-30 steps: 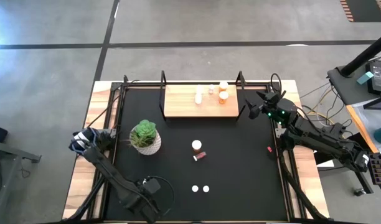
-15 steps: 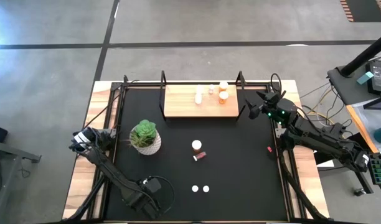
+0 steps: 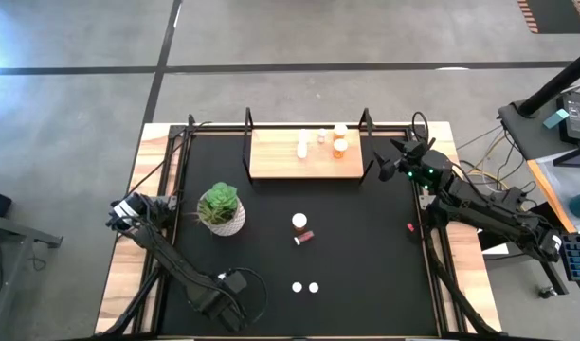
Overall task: Pick and place medicine bottles onto shelf by color
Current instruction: Put the bottom left blue pill bottle on the shelf
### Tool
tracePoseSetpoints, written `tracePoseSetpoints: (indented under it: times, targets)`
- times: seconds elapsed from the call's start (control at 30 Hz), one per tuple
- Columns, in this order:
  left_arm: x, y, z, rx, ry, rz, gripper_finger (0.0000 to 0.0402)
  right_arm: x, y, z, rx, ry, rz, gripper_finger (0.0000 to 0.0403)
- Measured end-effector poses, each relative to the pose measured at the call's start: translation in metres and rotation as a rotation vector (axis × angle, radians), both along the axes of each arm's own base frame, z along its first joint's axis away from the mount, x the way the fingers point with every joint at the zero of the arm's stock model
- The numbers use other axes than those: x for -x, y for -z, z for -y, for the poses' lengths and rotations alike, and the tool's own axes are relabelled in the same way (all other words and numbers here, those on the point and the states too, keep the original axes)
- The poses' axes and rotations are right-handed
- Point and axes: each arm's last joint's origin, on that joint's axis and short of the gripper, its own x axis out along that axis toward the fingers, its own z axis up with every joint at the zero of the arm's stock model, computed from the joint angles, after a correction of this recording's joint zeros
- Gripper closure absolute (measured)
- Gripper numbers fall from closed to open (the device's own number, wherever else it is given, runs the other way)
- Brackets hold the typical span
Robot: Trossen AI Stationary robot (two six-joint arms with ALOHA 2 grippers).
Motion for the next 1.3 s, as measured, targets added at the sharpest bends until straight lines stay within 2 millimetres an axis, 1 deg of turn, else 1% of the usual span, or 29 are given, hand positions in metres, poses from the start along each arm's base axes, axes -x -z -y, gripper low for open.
tracePoseSetpoints:
  times: [0.13,0.23,0.33,0.47,0.6,0.7,0.83,0.97,1.03,1.13,1.3]
  targets:
    - [0.0,0.0,0.0,0.003,0.0,0.0,0.0315,0.0,0.0,0.0,0.0,0.0,0.001,0.0023]
    - [0.0,-0.003,-0.001,0.008,0.0,0.005,0.0306,0.0,0.0,0.0,0.0,0.0,0.0,0.0023]
    - [0.0,-0.017,-0.004,0.041,0.007,0.038,0.0301,0.0,0.0,0.0,0.0,0.0,0.0,0.0023]
    - [0.003,-0.044,-0.018,0.093,0.017,0.098,0.0307,0.0,0.0,0.0,0.0,0.0,0.0,0.0023]
    - [0.006,-0.076,-0.045,0.127,-0.02,0.149,0.0308,0.0,0.0,0.0,0.0,0.0,0.0,0.0023]
    - [0.003,-0.096,-0.07,0.151,-0.033,0.225,0.0308,0.0,0.0,0.0,0.0,0.0,0.0,0.0023]
    - [-0.015,-0.117,-0.105,0.128,-0.031,0.347,0.0308,0.0,0.0,0.0,0.0,0.0,0.0,0.0023]
    - [-0.037,-0.136,-0.135,0.097,0.067,0.454,0.0308,0.0,0.0,0.0,0.0,0.001,0.0,0.0023]
    - [-0.047,-0.142,-0.149,0.065,0.123,0.473,0.0308,0.0,0.0,0.0,0.0,0.0,0.0,0.0023]
    - [-0.058,-0.145,-0.173,0.016,0.186,0.447,0.0308,0.0,0.0,0.0,0.0,0.001,0.0,0.0023]
    - [-0.079,-0.142,-0.212,-0.006,0.224,0.391,0.0308,0.0,0.0,0.0,0.001,0.0,0.001,0.0023]
